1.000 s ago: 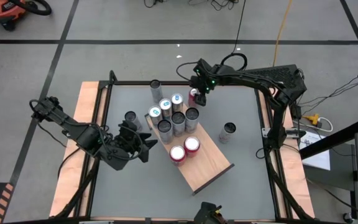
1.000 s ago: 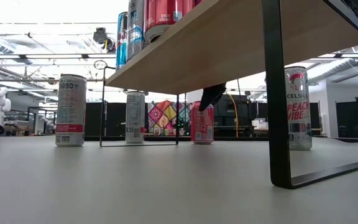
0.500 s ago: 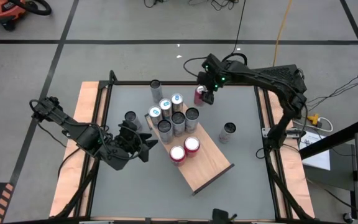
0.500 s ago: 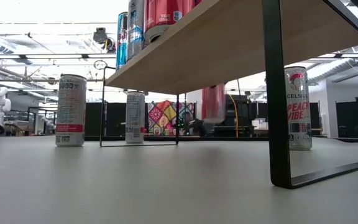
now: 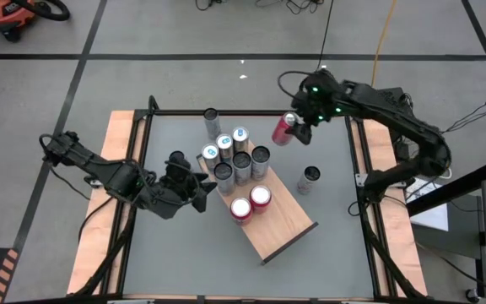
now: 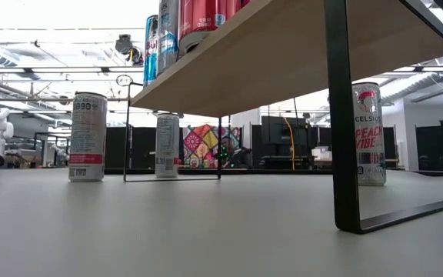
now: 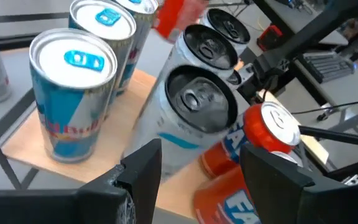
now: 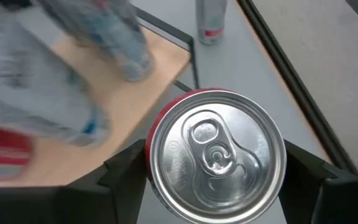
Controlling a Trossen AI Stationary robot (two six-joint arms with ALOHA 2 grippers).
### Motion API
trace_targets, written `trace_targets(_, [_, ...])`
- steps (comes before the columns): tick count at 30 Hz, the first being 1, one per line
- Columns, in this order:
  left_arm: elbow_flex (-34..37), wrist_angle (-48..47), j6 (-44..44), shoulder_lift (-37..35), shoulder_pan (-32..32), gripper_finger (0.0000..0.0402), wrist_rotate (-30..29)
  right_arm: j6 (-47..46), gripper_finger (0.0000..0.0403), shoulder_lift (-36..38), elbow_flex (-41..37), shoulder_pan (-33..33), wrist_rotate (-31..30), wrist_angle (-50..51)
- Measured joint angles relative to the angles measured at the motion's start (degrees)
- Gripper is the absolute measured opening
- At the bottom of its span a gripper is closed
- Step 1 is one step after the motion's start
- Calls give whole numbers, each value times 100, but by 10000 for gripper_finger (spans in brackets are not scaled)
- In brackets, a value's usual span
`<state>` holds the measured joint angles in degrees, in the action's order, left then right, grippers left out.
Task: Place canned beverage on shelf
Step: Put the orange soda can on the shelf aligned with the other orange soda cans
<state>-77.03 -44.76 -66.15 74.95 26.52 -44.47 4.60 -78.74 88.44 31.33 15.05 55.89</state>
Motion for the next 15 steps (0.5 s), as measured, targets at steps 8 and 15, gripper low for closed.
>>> trace_targets(8, [-2,636,1021,-151,-389,216,400,-834,247,832,0,-384,15,113])
trace_targets(15, [-4,1593,2004,-268,-593,248,396,-1151,247,1263,0,-576,66,108])
